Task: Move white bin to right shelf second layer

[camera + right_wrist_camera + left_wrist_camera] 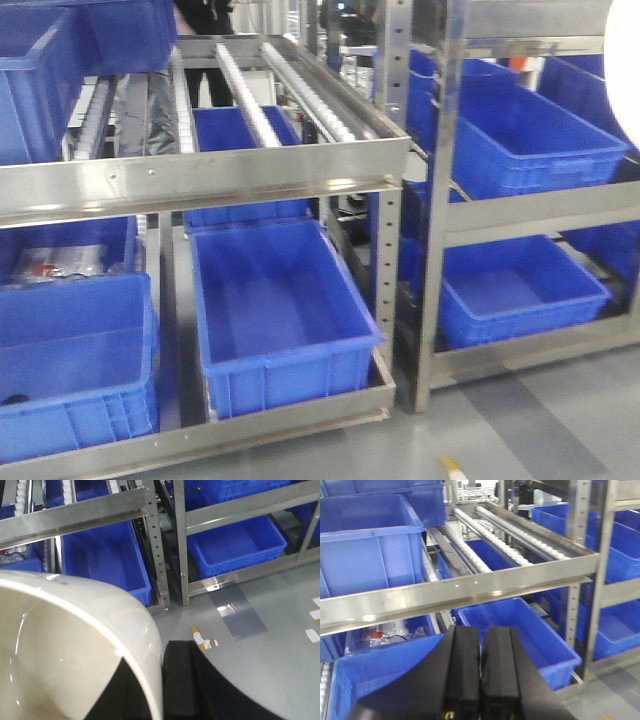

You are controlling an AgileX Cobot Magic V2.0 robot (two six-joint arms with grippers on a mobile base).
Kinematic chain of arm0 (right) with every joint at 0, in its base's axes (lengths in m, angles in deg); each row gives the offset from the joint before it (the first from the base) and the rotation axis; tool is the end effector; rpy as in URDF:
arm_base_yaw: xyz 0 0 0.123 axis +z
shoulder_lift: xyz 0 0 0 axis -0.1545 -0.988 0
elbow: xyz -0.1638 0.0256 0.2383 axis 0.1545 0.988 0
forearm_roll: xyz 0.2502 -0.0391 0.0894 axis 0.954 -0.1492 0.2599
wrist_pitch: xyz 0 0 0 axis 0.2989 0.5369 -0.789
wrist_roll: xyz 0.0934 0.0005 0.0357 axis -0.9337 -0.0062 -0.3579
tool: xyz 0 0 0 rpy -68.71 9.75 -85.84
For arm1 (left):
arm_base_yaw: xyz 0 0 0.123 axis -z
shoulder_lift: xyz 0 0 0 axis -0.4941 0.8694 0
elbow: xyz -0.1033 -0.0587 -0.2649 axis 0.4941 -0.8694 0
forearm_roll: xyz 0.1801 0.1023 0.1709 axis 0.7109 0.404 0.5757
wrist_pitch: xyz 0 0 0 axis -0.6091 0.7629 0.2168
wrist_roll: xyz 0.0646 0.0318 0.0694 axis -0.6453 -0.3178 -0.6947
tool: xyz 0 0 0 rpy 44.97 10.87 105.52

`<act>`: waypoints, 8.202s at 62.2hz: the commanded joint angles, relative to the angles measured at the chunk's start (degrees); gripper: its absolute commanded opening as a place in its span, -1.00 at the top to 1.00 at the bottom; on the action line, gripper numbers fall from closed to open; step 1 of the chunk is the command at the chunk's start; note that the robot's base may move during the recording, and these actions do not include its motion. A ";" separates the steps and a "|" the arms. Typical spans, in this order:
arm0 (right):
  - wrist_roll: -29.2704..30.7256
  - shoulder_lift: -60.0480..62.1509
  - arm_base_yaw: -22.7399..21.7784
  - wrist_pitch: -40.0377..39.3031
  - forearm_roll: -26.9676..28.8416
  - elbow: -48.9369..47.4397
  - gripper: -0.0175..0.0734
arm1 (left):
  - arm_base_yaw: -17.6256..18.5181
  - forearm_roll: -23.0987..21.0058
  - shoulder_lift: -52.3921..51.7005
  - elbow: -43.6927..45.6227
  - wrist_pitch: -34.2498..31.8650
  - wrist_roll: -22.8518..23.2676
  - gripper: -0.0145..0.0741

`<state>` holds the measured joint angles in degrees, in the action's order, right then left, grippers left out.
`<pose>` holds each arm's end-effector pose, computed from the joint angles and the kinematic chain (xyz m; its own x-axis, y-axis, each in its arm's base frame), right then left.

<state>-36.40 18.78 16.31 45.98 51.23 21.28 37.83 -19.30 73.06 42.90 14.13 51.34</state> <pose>0.1148 0.0114 0.3347 -0.3951 0.1514 -0.9061 -0.0172 0.9849 0.1720 0.0760 -0.0117 0.2033 0.0071 0.0342 -0.9994 0.1485 0.9883 0.0349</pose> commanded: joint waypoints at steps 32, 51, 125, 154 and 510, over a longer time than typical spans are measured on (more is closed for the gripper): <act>-0.13 -0.22 -0.27 -5.54 -0.31 -1.86 0.49 | 0.46 -0.31 -0.80 -2.11 -4.90 0.20 0.48; -0.13 -0.22 -0.27 -5.54 -0.31 -1.86 0.49 | 0.46 -0.31 -0.80 -2.11 -4.90 0.20 0.48; -0.13 -0.22 -0.27 -5.54 -0.31 -1.86 0.49 | 0.46 -0.31 -0.80 -2.11 -4.90 0.20 0.48; -0.13 -0.22 -0.27 -5.54 -0.31 -1.86 0.49 | 0.46 -0.31 -0.80 -2.11 -4.90 0.20 0.48; -0.07 -2.54 -4.34 -27.04 -0.82 1.09 0.51 | 0.46 -0.31 -0.80 -2.11 -4.90 0.20 0.48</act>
<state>-36.51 11.31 12.23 27.95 51.59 20.25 37.83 -19.30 73.06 42.90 14.13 51.34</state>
